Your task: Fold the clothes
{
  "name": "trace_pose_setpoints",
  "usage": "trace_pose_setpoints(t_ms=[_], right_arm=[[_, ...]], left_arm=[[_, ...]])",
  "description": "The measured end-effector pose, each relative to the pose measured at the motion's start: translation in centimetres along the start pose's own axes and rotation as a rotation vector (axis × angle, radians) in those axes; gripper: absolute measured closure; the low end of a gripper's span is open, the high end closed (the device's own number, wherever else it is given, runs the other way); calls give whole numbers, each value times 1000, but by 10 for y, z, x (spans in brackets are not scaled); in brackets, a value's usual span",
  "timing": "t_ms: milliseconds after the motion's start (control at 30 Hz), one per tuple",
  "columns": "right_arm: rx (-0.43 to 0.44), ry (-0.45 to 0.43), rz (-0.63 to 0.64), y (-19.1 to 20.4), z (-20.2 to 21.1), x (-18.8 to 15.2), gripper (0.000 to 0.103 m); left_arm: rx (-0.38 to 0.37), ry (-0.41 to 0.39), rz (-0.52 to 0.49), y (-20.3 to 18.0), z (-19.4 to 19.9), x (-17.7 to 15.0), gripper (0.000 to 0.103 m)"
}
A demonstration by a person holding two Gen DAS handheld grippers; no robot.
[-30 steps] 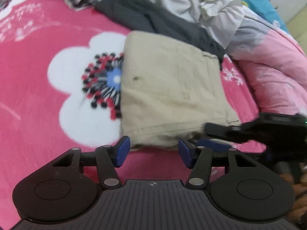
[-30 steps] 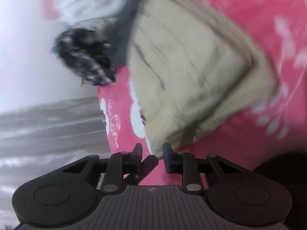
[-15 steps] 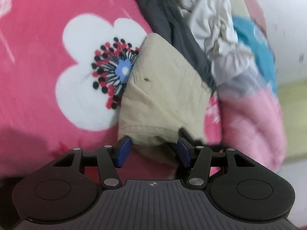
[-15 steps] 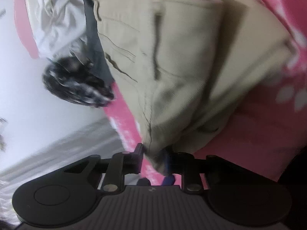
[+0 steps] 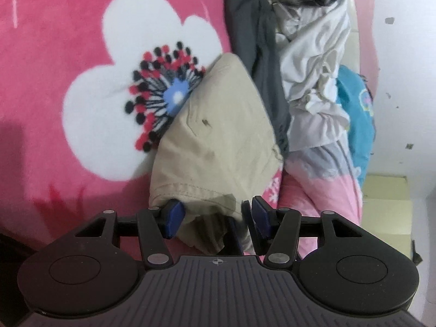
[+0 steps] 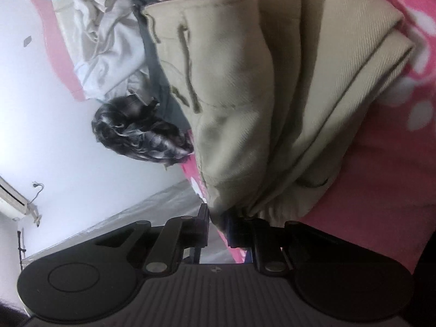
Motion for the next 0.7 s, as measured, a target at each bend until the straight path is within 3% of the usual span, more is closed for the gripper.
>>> trace_pose_setpoints(t_ms=[133,200,367,467,600,700], right_arm=[[17,-2,-70,-10,-4,6,84],[22,-8,-70,-7,-6,7,75],[87,-5,30,6,-8,0,77],[-1,-18,23,3,-8,4,78],[-97,-14,65,13,-11,1,57],[-125,-6,102,20,-17,1,54]], left_arm=[[41,5,-19,3,-4,-2,49],[52,7,-24,4,-6,-2,49],[44,8,-22,9,-5,-3,48],[64,3,-24,12,-3,-4,49],[59,-12,-40,10,10,-6,48],[41,-45,-49,10,27,-9,47]])
Point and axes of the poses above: each gripper's, at about its wrist camera, not at the fingertips, and z roughly against the way its jaws point, y to its left, x to its top, the point moved 3 cm from there along -z, roughly the way its jaws point, and after that the axes turned 10 degrees about y, right-handed, at the moved point
